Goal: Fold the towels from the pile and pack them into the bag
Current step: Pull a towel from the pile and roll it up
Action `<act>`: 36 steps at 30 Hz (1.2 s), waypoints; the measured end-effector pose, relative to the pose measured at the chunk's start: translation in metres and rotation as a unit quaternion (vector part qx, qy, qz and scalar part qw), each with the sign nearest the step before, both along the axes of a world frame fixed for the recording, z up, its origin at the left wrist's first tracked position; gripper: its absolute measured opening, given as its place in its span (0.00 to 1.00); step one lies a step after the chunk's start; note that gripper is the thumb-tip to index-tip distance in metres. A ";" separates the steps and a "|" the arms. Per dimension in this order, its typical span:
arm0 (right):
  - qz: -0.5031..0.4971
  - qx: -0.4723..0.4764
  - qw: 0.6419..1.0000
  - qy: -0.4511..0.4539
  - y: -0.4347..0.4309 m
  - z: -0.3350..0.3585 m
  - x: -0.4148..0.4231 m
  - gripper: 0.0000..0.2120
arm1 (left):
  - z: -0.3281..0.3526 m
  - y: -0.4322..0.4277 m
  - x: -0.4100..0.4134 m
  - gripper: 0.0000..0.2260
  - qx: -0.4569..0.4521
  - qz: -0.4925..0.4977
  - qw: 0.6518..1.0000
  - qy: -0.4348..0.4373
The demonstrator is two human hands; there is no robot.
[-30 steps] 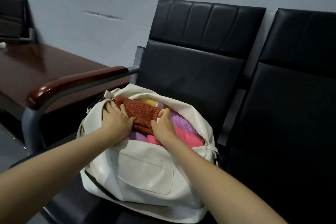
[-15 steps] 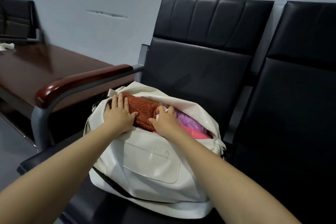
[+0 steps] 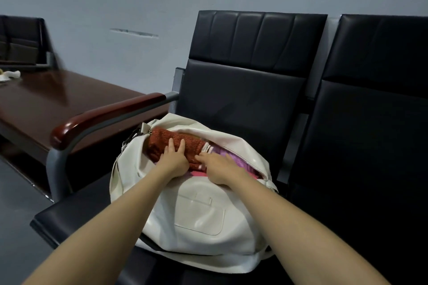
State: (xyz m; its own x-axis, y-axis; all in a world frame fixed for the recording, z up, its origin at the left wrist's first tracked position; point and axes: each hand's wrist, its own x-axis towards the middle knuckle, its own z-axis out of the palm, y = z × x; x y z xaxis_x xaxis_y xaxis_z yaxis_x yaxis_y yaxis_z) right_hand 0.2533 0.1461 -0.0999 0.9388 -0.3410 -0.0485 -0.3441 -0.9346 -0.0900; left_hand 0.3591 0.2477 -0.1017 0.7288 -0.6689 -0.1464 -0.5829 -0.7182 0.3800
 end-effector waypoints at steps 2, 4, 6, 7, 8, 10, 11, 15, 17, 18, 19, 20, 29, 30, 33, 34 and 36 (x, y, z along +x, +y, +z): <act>0.000 0.007 0.999 -0.040 -0.003 0.012 -0.014 0.23 | 0.011 0.000 -0.008 0.32 0.005 0.007 0.999 -0.032; -0.014 0.018 0.993 -0.114 -0.007 0.028 -0.034 0.21 | 0.019 0.002 -0.027 0.23 0.001 0.001 0.991 -0.131; -0.038 0.019 0.984 -0.176 -0.015 0.040 -0.065 0.19 | 0.027 0.000 -0.055 0.17 -0.041 -0.028 0.979 -0.198; -0.050 0.014 0.980 -0.192 -0.019 0.045 -0.085 0.19 | 0.031 -0.003 -0.072 0.16 -0.066 -0.050 0.971 -0.224; -0.064 0.011 0.977 -0.205 -0.024 0.049 -0.108 0.20 | 0.034 -0.009 -0.090 0.15 -0.085 -0.076 0.961 -0.250; -0.105 0.019 0.967 -0.232 -0.033 0.055 -0.163 0.19 | 0.039 -0.022 -0.131 0.15 -0.117 -0.132 0.941 -0.288; -0.128 0.027 0.961 -0.245 -0.037 0.057 -0.194 0.19 | 0.042 -0.030 -0.152 0.14 -0.132 -0.157 0.934 -0.292; -0.225 0.034 0.938 -0.262 -0.047 0.054 -0.319 0.16 | 0.043 -0.063 -0.243 0.12 -0.161 -0.252 0.912 -0.279; -0.278 0.024 0.921 -0.271 -0.052 0.046 -0.378 0.15 | 0.037 -0.079 -0.288 0.11 -0.169 -0.298 0.902 -0.265; -0.302 0.017 0.913 -0.273 -0.054 0.040 -0.406 0.15 | 0.033 -0.087 -0.311 0.12 -0.172 -0.316 0.897 -0.256; -0.327 0.010 0.904 -0.274 -0.056 0.034 -0.433 0.15 | 0.028 -0.094 -0.333 0.12 -0.174 -0.333 0.893 -0.247; -0.351 0.004 0.895 -0.275 -0.056 0.028 -0.459 0.14 | 0.024 -0.101 -0.355 0.12 -0.173 -0.348 0.891 -0.236; -0.562 0.012 0.819 -0.116 -0.072 -0.026 -0.624 0.21 | -0.030 -0.145 -0.517 0.15 -0.092 -0.476 0.862 -0.150; -0.576 0.026 0.811 -0.102 -0.074 -0.032 -0.634 0.22 | -0.036 -0.149 -0.529 0.15 -0.083 -0.485 0.859 -0.141; -0.592 0.066 0.800 -0.073 -0.076 -0.049 -0.658 0.27 | -0.050 -0.160 -0.560 0.16 -0.067 -0.506 0.852 -0.116; -0.592 0.071 0.800 -0.070 -0.077 -0.053 -0.663 0.29 | -0.053 -0.164 -0.568 0.16 -0.066 -0.511 0.850 -0.105; -0.590 0.067 0.801 -0.082 -0.079 -0.060 -0.669 0.32 | -0.060 -0.173 -0.586 0.17 -0.070 -0.513 0.852 -0.080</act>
